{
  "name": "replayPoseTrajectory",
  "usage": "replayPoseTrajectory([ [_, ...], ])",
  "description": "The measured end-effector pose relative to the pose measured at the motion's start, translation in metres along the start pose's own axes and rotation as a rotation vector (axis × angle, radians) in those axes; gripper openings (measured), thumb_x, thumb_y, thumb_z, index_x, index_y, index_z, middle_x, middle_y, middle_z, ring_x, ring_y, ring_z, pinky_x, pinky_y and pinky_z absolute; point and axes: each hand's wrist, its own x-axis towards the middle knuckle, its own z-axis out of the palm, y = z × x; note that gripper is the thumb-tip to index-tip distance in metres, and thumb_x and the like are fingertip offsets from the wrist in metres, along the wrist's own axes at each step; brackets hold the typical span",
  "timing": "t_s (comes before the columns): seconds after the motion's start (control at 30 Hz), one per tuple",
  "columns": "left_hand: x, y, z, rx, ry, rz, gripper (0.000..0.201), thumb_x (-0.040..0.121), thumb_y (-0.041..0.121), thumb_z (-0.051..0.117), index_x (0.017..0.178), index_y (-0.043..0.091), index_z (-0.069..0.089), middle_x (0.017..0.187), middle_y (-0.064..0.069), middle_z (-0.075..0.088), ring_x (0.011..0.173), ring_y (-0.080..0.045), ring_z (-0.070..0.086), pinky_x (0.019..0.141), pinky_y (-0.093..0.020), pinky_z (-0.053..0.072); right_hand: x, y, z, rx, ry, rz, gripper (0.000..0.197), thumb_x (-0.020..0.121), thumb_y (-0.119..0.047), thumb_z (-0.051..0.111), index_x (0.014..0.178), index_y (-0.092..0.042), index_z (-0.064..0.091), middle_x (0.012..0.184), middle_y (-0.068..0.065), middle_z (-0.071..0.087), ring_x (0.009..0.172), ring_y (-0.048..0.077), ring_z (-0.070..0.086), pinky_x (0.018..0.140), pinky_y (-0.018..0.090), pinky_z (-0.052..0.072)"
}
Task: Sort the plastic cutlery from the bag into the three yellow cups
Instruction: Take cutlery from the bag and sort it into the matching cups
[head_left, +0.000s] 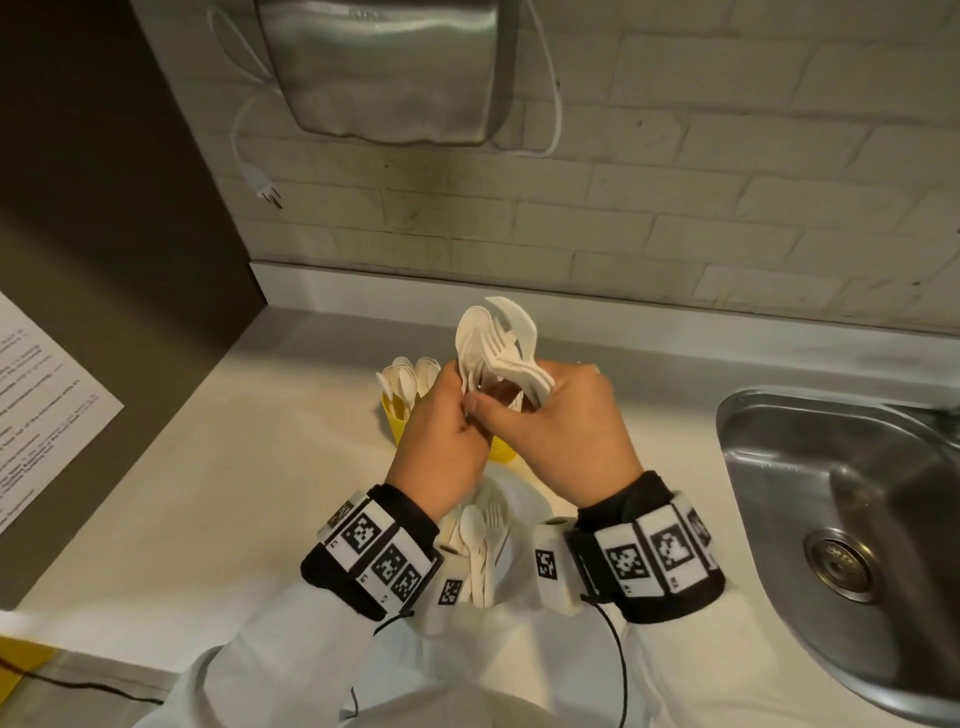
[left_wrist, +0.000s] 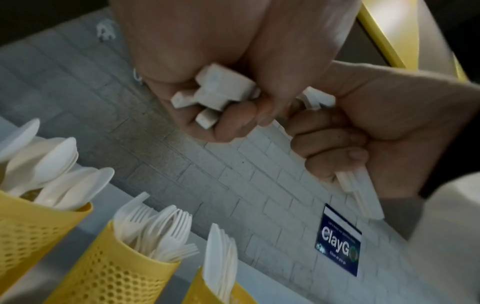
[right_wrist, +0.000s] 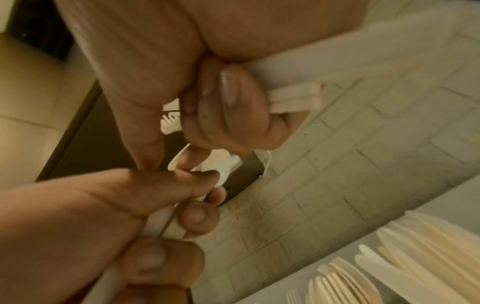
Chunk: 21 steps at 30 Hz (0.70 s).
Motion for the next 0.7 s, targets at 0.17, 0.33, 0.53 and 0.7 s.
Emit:
replayPoseTrajectory([
  [0.17, -0.001, -0.002, 0.002, 0.127, 0.037, 0.041, 0.028, 0.096, 0.005, 0.055, 0.122, 0.014, 0.055, 0.097, 0.010, 0.066, 0.090, 0.001, 0.063, 0.078, -0.023, 0.054, 0.001, -0.002, 0.013, -0.109, 0.058, -0.001, 0.015, 0.084, -0.034, 0.076, 0.075, -0.023, 0.070, 0.063, -0.008, 0.066, 0.058, 0.007, 0.062, 0.056, 0.028, 0.052],
  [0.33, -0.001, -0.005, 0.001, 0.140, 0.075, 0.061, 0.023, 0.097, 0.010, 0.057, 0.119, 0.014, 0.056, 0.093, 0.011, 0.066, 0.086, -0.005, 0.065, 0.074, -0.030, 0.055, -0.001, -0.007, 0.020, -0.005, 0.161, -0.037, 0.011, 0.083, -0.018, 0.074, 0.075, -0.023, 0.069, 0.060, -0.010, 0.063, 0.059, 0.005, 0.061, 0.057, 0.018, 0.047],
  [0.53, -0.003, -0.004, 0.002, 0.138, 0.092, 0.064, 0.020, 0.099, 0.018, 0.058, 0.119, 0.017, 0.056, 0.095, 0.007, 0.068, 0.087, -0.010, 0.068, 0.075, -0.037, 0.058, 0.000, -0.005, 0.018, 0.120, 0.229, -0.065, 0.023, 0.086, -0.016, 0.078, 0.083, -0.034, 0.063, 0.054, -0.020, 0.054, 0.055, 0.002, 0.056, 0.056, 0.007, 0.039],
  [0.7, -0.004, -0.003, 0.003, 0.147, 0.099, 0.069, 0.018, 0.101, 0.026, 0.058, 0.116, 0.018, 0.055, 0.093, 0.006, 0.068, 0.083, -0.010, 0.067, 0.072, -0.038, 0.058, -0.003, 0.000, 0.019, 0.158, 0.218, -0.061, 0.015, 0.091, -0.013, 0.075, 0.095, -0.027, 0.071, 0.066, -0.020, 0.061, 0.065, -0.004, 0.061, 0.061, 0.006, 0.041],
])
